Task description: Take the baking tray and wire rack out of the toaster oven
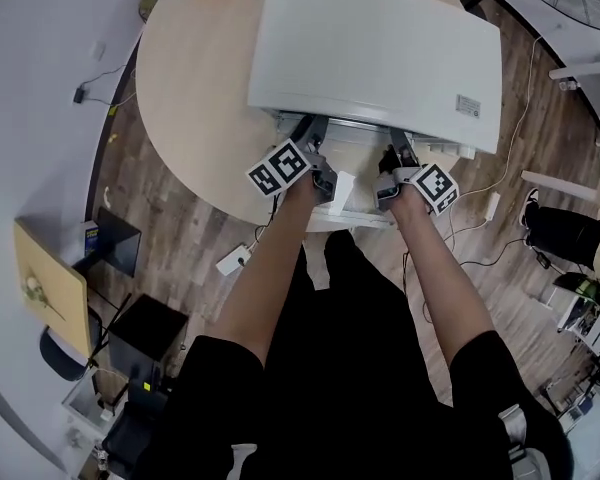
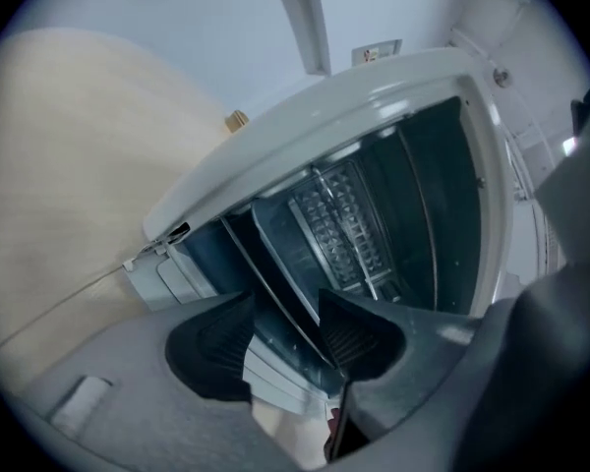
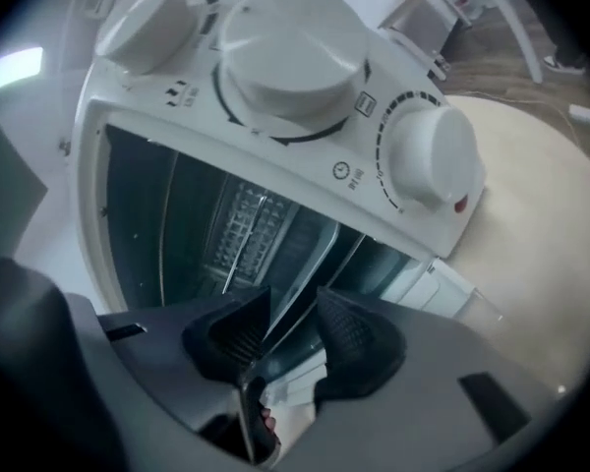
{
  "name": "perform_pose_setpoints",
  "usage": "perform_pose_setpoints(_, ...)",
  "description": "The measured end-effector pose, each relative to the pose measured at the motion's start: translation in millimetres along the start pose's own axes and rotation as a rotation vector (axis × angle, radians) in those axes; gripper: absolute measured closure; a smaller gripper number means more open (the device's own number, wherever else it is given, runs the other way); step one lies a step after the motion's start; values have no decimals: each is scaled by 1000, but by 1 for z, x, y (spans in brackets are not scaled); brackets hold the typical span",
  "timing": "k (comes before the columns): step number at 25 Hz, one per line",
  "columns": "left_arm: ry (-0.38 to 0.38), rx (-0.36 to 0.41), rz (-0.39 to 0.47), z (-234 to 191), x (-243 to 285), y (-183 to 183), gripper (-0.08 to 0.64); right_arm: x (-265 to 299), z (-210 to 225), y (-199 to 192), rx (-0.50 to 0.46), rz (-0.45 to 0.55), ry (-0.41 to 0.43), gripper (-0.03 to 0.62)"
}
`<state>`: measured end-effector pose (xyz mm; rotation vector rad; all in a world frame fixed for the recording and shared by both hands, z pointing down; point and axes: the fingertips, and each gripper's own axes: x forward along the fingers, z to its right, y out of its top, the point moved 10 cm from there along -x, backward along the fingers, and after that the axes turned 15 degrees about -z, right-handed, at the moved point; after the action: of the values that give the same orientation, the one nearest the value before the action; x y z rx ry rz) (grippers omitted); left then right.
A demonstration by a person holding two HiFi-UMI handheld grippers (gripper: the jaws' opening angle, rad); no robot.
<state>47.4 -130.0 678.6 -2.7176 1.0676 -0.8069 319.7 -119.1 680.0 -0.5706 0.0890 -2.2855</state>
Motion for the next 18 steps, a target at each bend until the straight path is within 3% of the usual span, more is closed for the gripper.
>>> perform_pose_setpoints(9, -72, -169, 33, -5, 27, 18, 368, 26, 2, 16, 75, 69, -17, 465)
perform_pose_setpoints(12, -74, -151, 32, -7, 35, 20, 375, 27, 2, 17, 34, 60, -65, 468)
perform_pose_setpoints(18, -149, -177, 58, -7, 39, 23, 450, 30, 6, 15, 67, 44, -16, 489)
